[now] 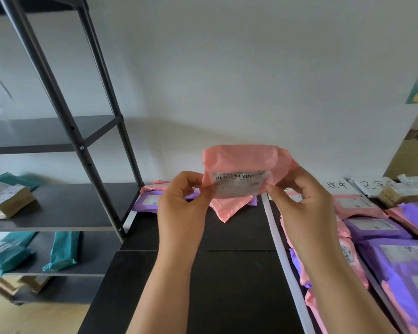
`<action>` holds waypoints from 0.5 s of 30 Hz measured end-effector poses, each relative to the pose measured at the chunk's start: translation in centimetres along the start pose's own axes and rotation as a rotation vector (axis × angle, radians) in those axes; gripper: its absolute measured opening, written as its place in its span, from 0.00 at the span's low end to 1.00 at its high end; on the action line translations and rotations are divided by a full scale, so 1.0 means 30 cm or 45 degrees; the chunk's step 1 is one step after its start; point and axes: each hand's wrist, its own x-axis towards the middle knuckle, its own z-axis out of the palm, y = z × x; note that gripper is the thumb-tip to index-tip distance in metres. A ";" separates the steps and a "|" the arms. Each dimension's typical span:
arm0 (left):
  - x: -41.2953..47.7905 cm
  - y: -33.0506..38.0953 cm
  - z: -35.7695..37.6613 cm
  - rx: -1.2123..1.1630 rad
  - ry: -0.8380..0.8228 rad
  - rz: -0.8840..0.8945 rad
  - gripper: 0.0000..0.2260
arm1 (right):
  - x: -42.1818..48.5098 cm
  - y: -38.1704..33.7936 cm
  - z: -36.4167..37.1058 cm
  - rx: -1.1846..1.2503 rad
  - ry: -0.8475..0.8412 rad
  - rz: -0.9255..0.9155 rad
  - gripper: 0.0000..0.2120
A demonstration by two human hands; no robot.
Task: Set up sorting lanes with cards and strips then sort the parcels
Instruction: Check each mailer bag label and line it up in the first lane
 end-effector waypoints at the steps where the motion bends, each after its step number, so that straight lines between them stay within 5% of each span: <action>1: 0.000 0.001 -0.001 0.051 0.035 0.022 0.07 | 0.001 -0.001 0.000 0.007 0.010 -0.005 0.04; 15: 0.004 0.005 0.012 0.007 0.105 0.009 0.06 | 0.003 0.016 -0.001 -0.006 -0.106 0.126 0.08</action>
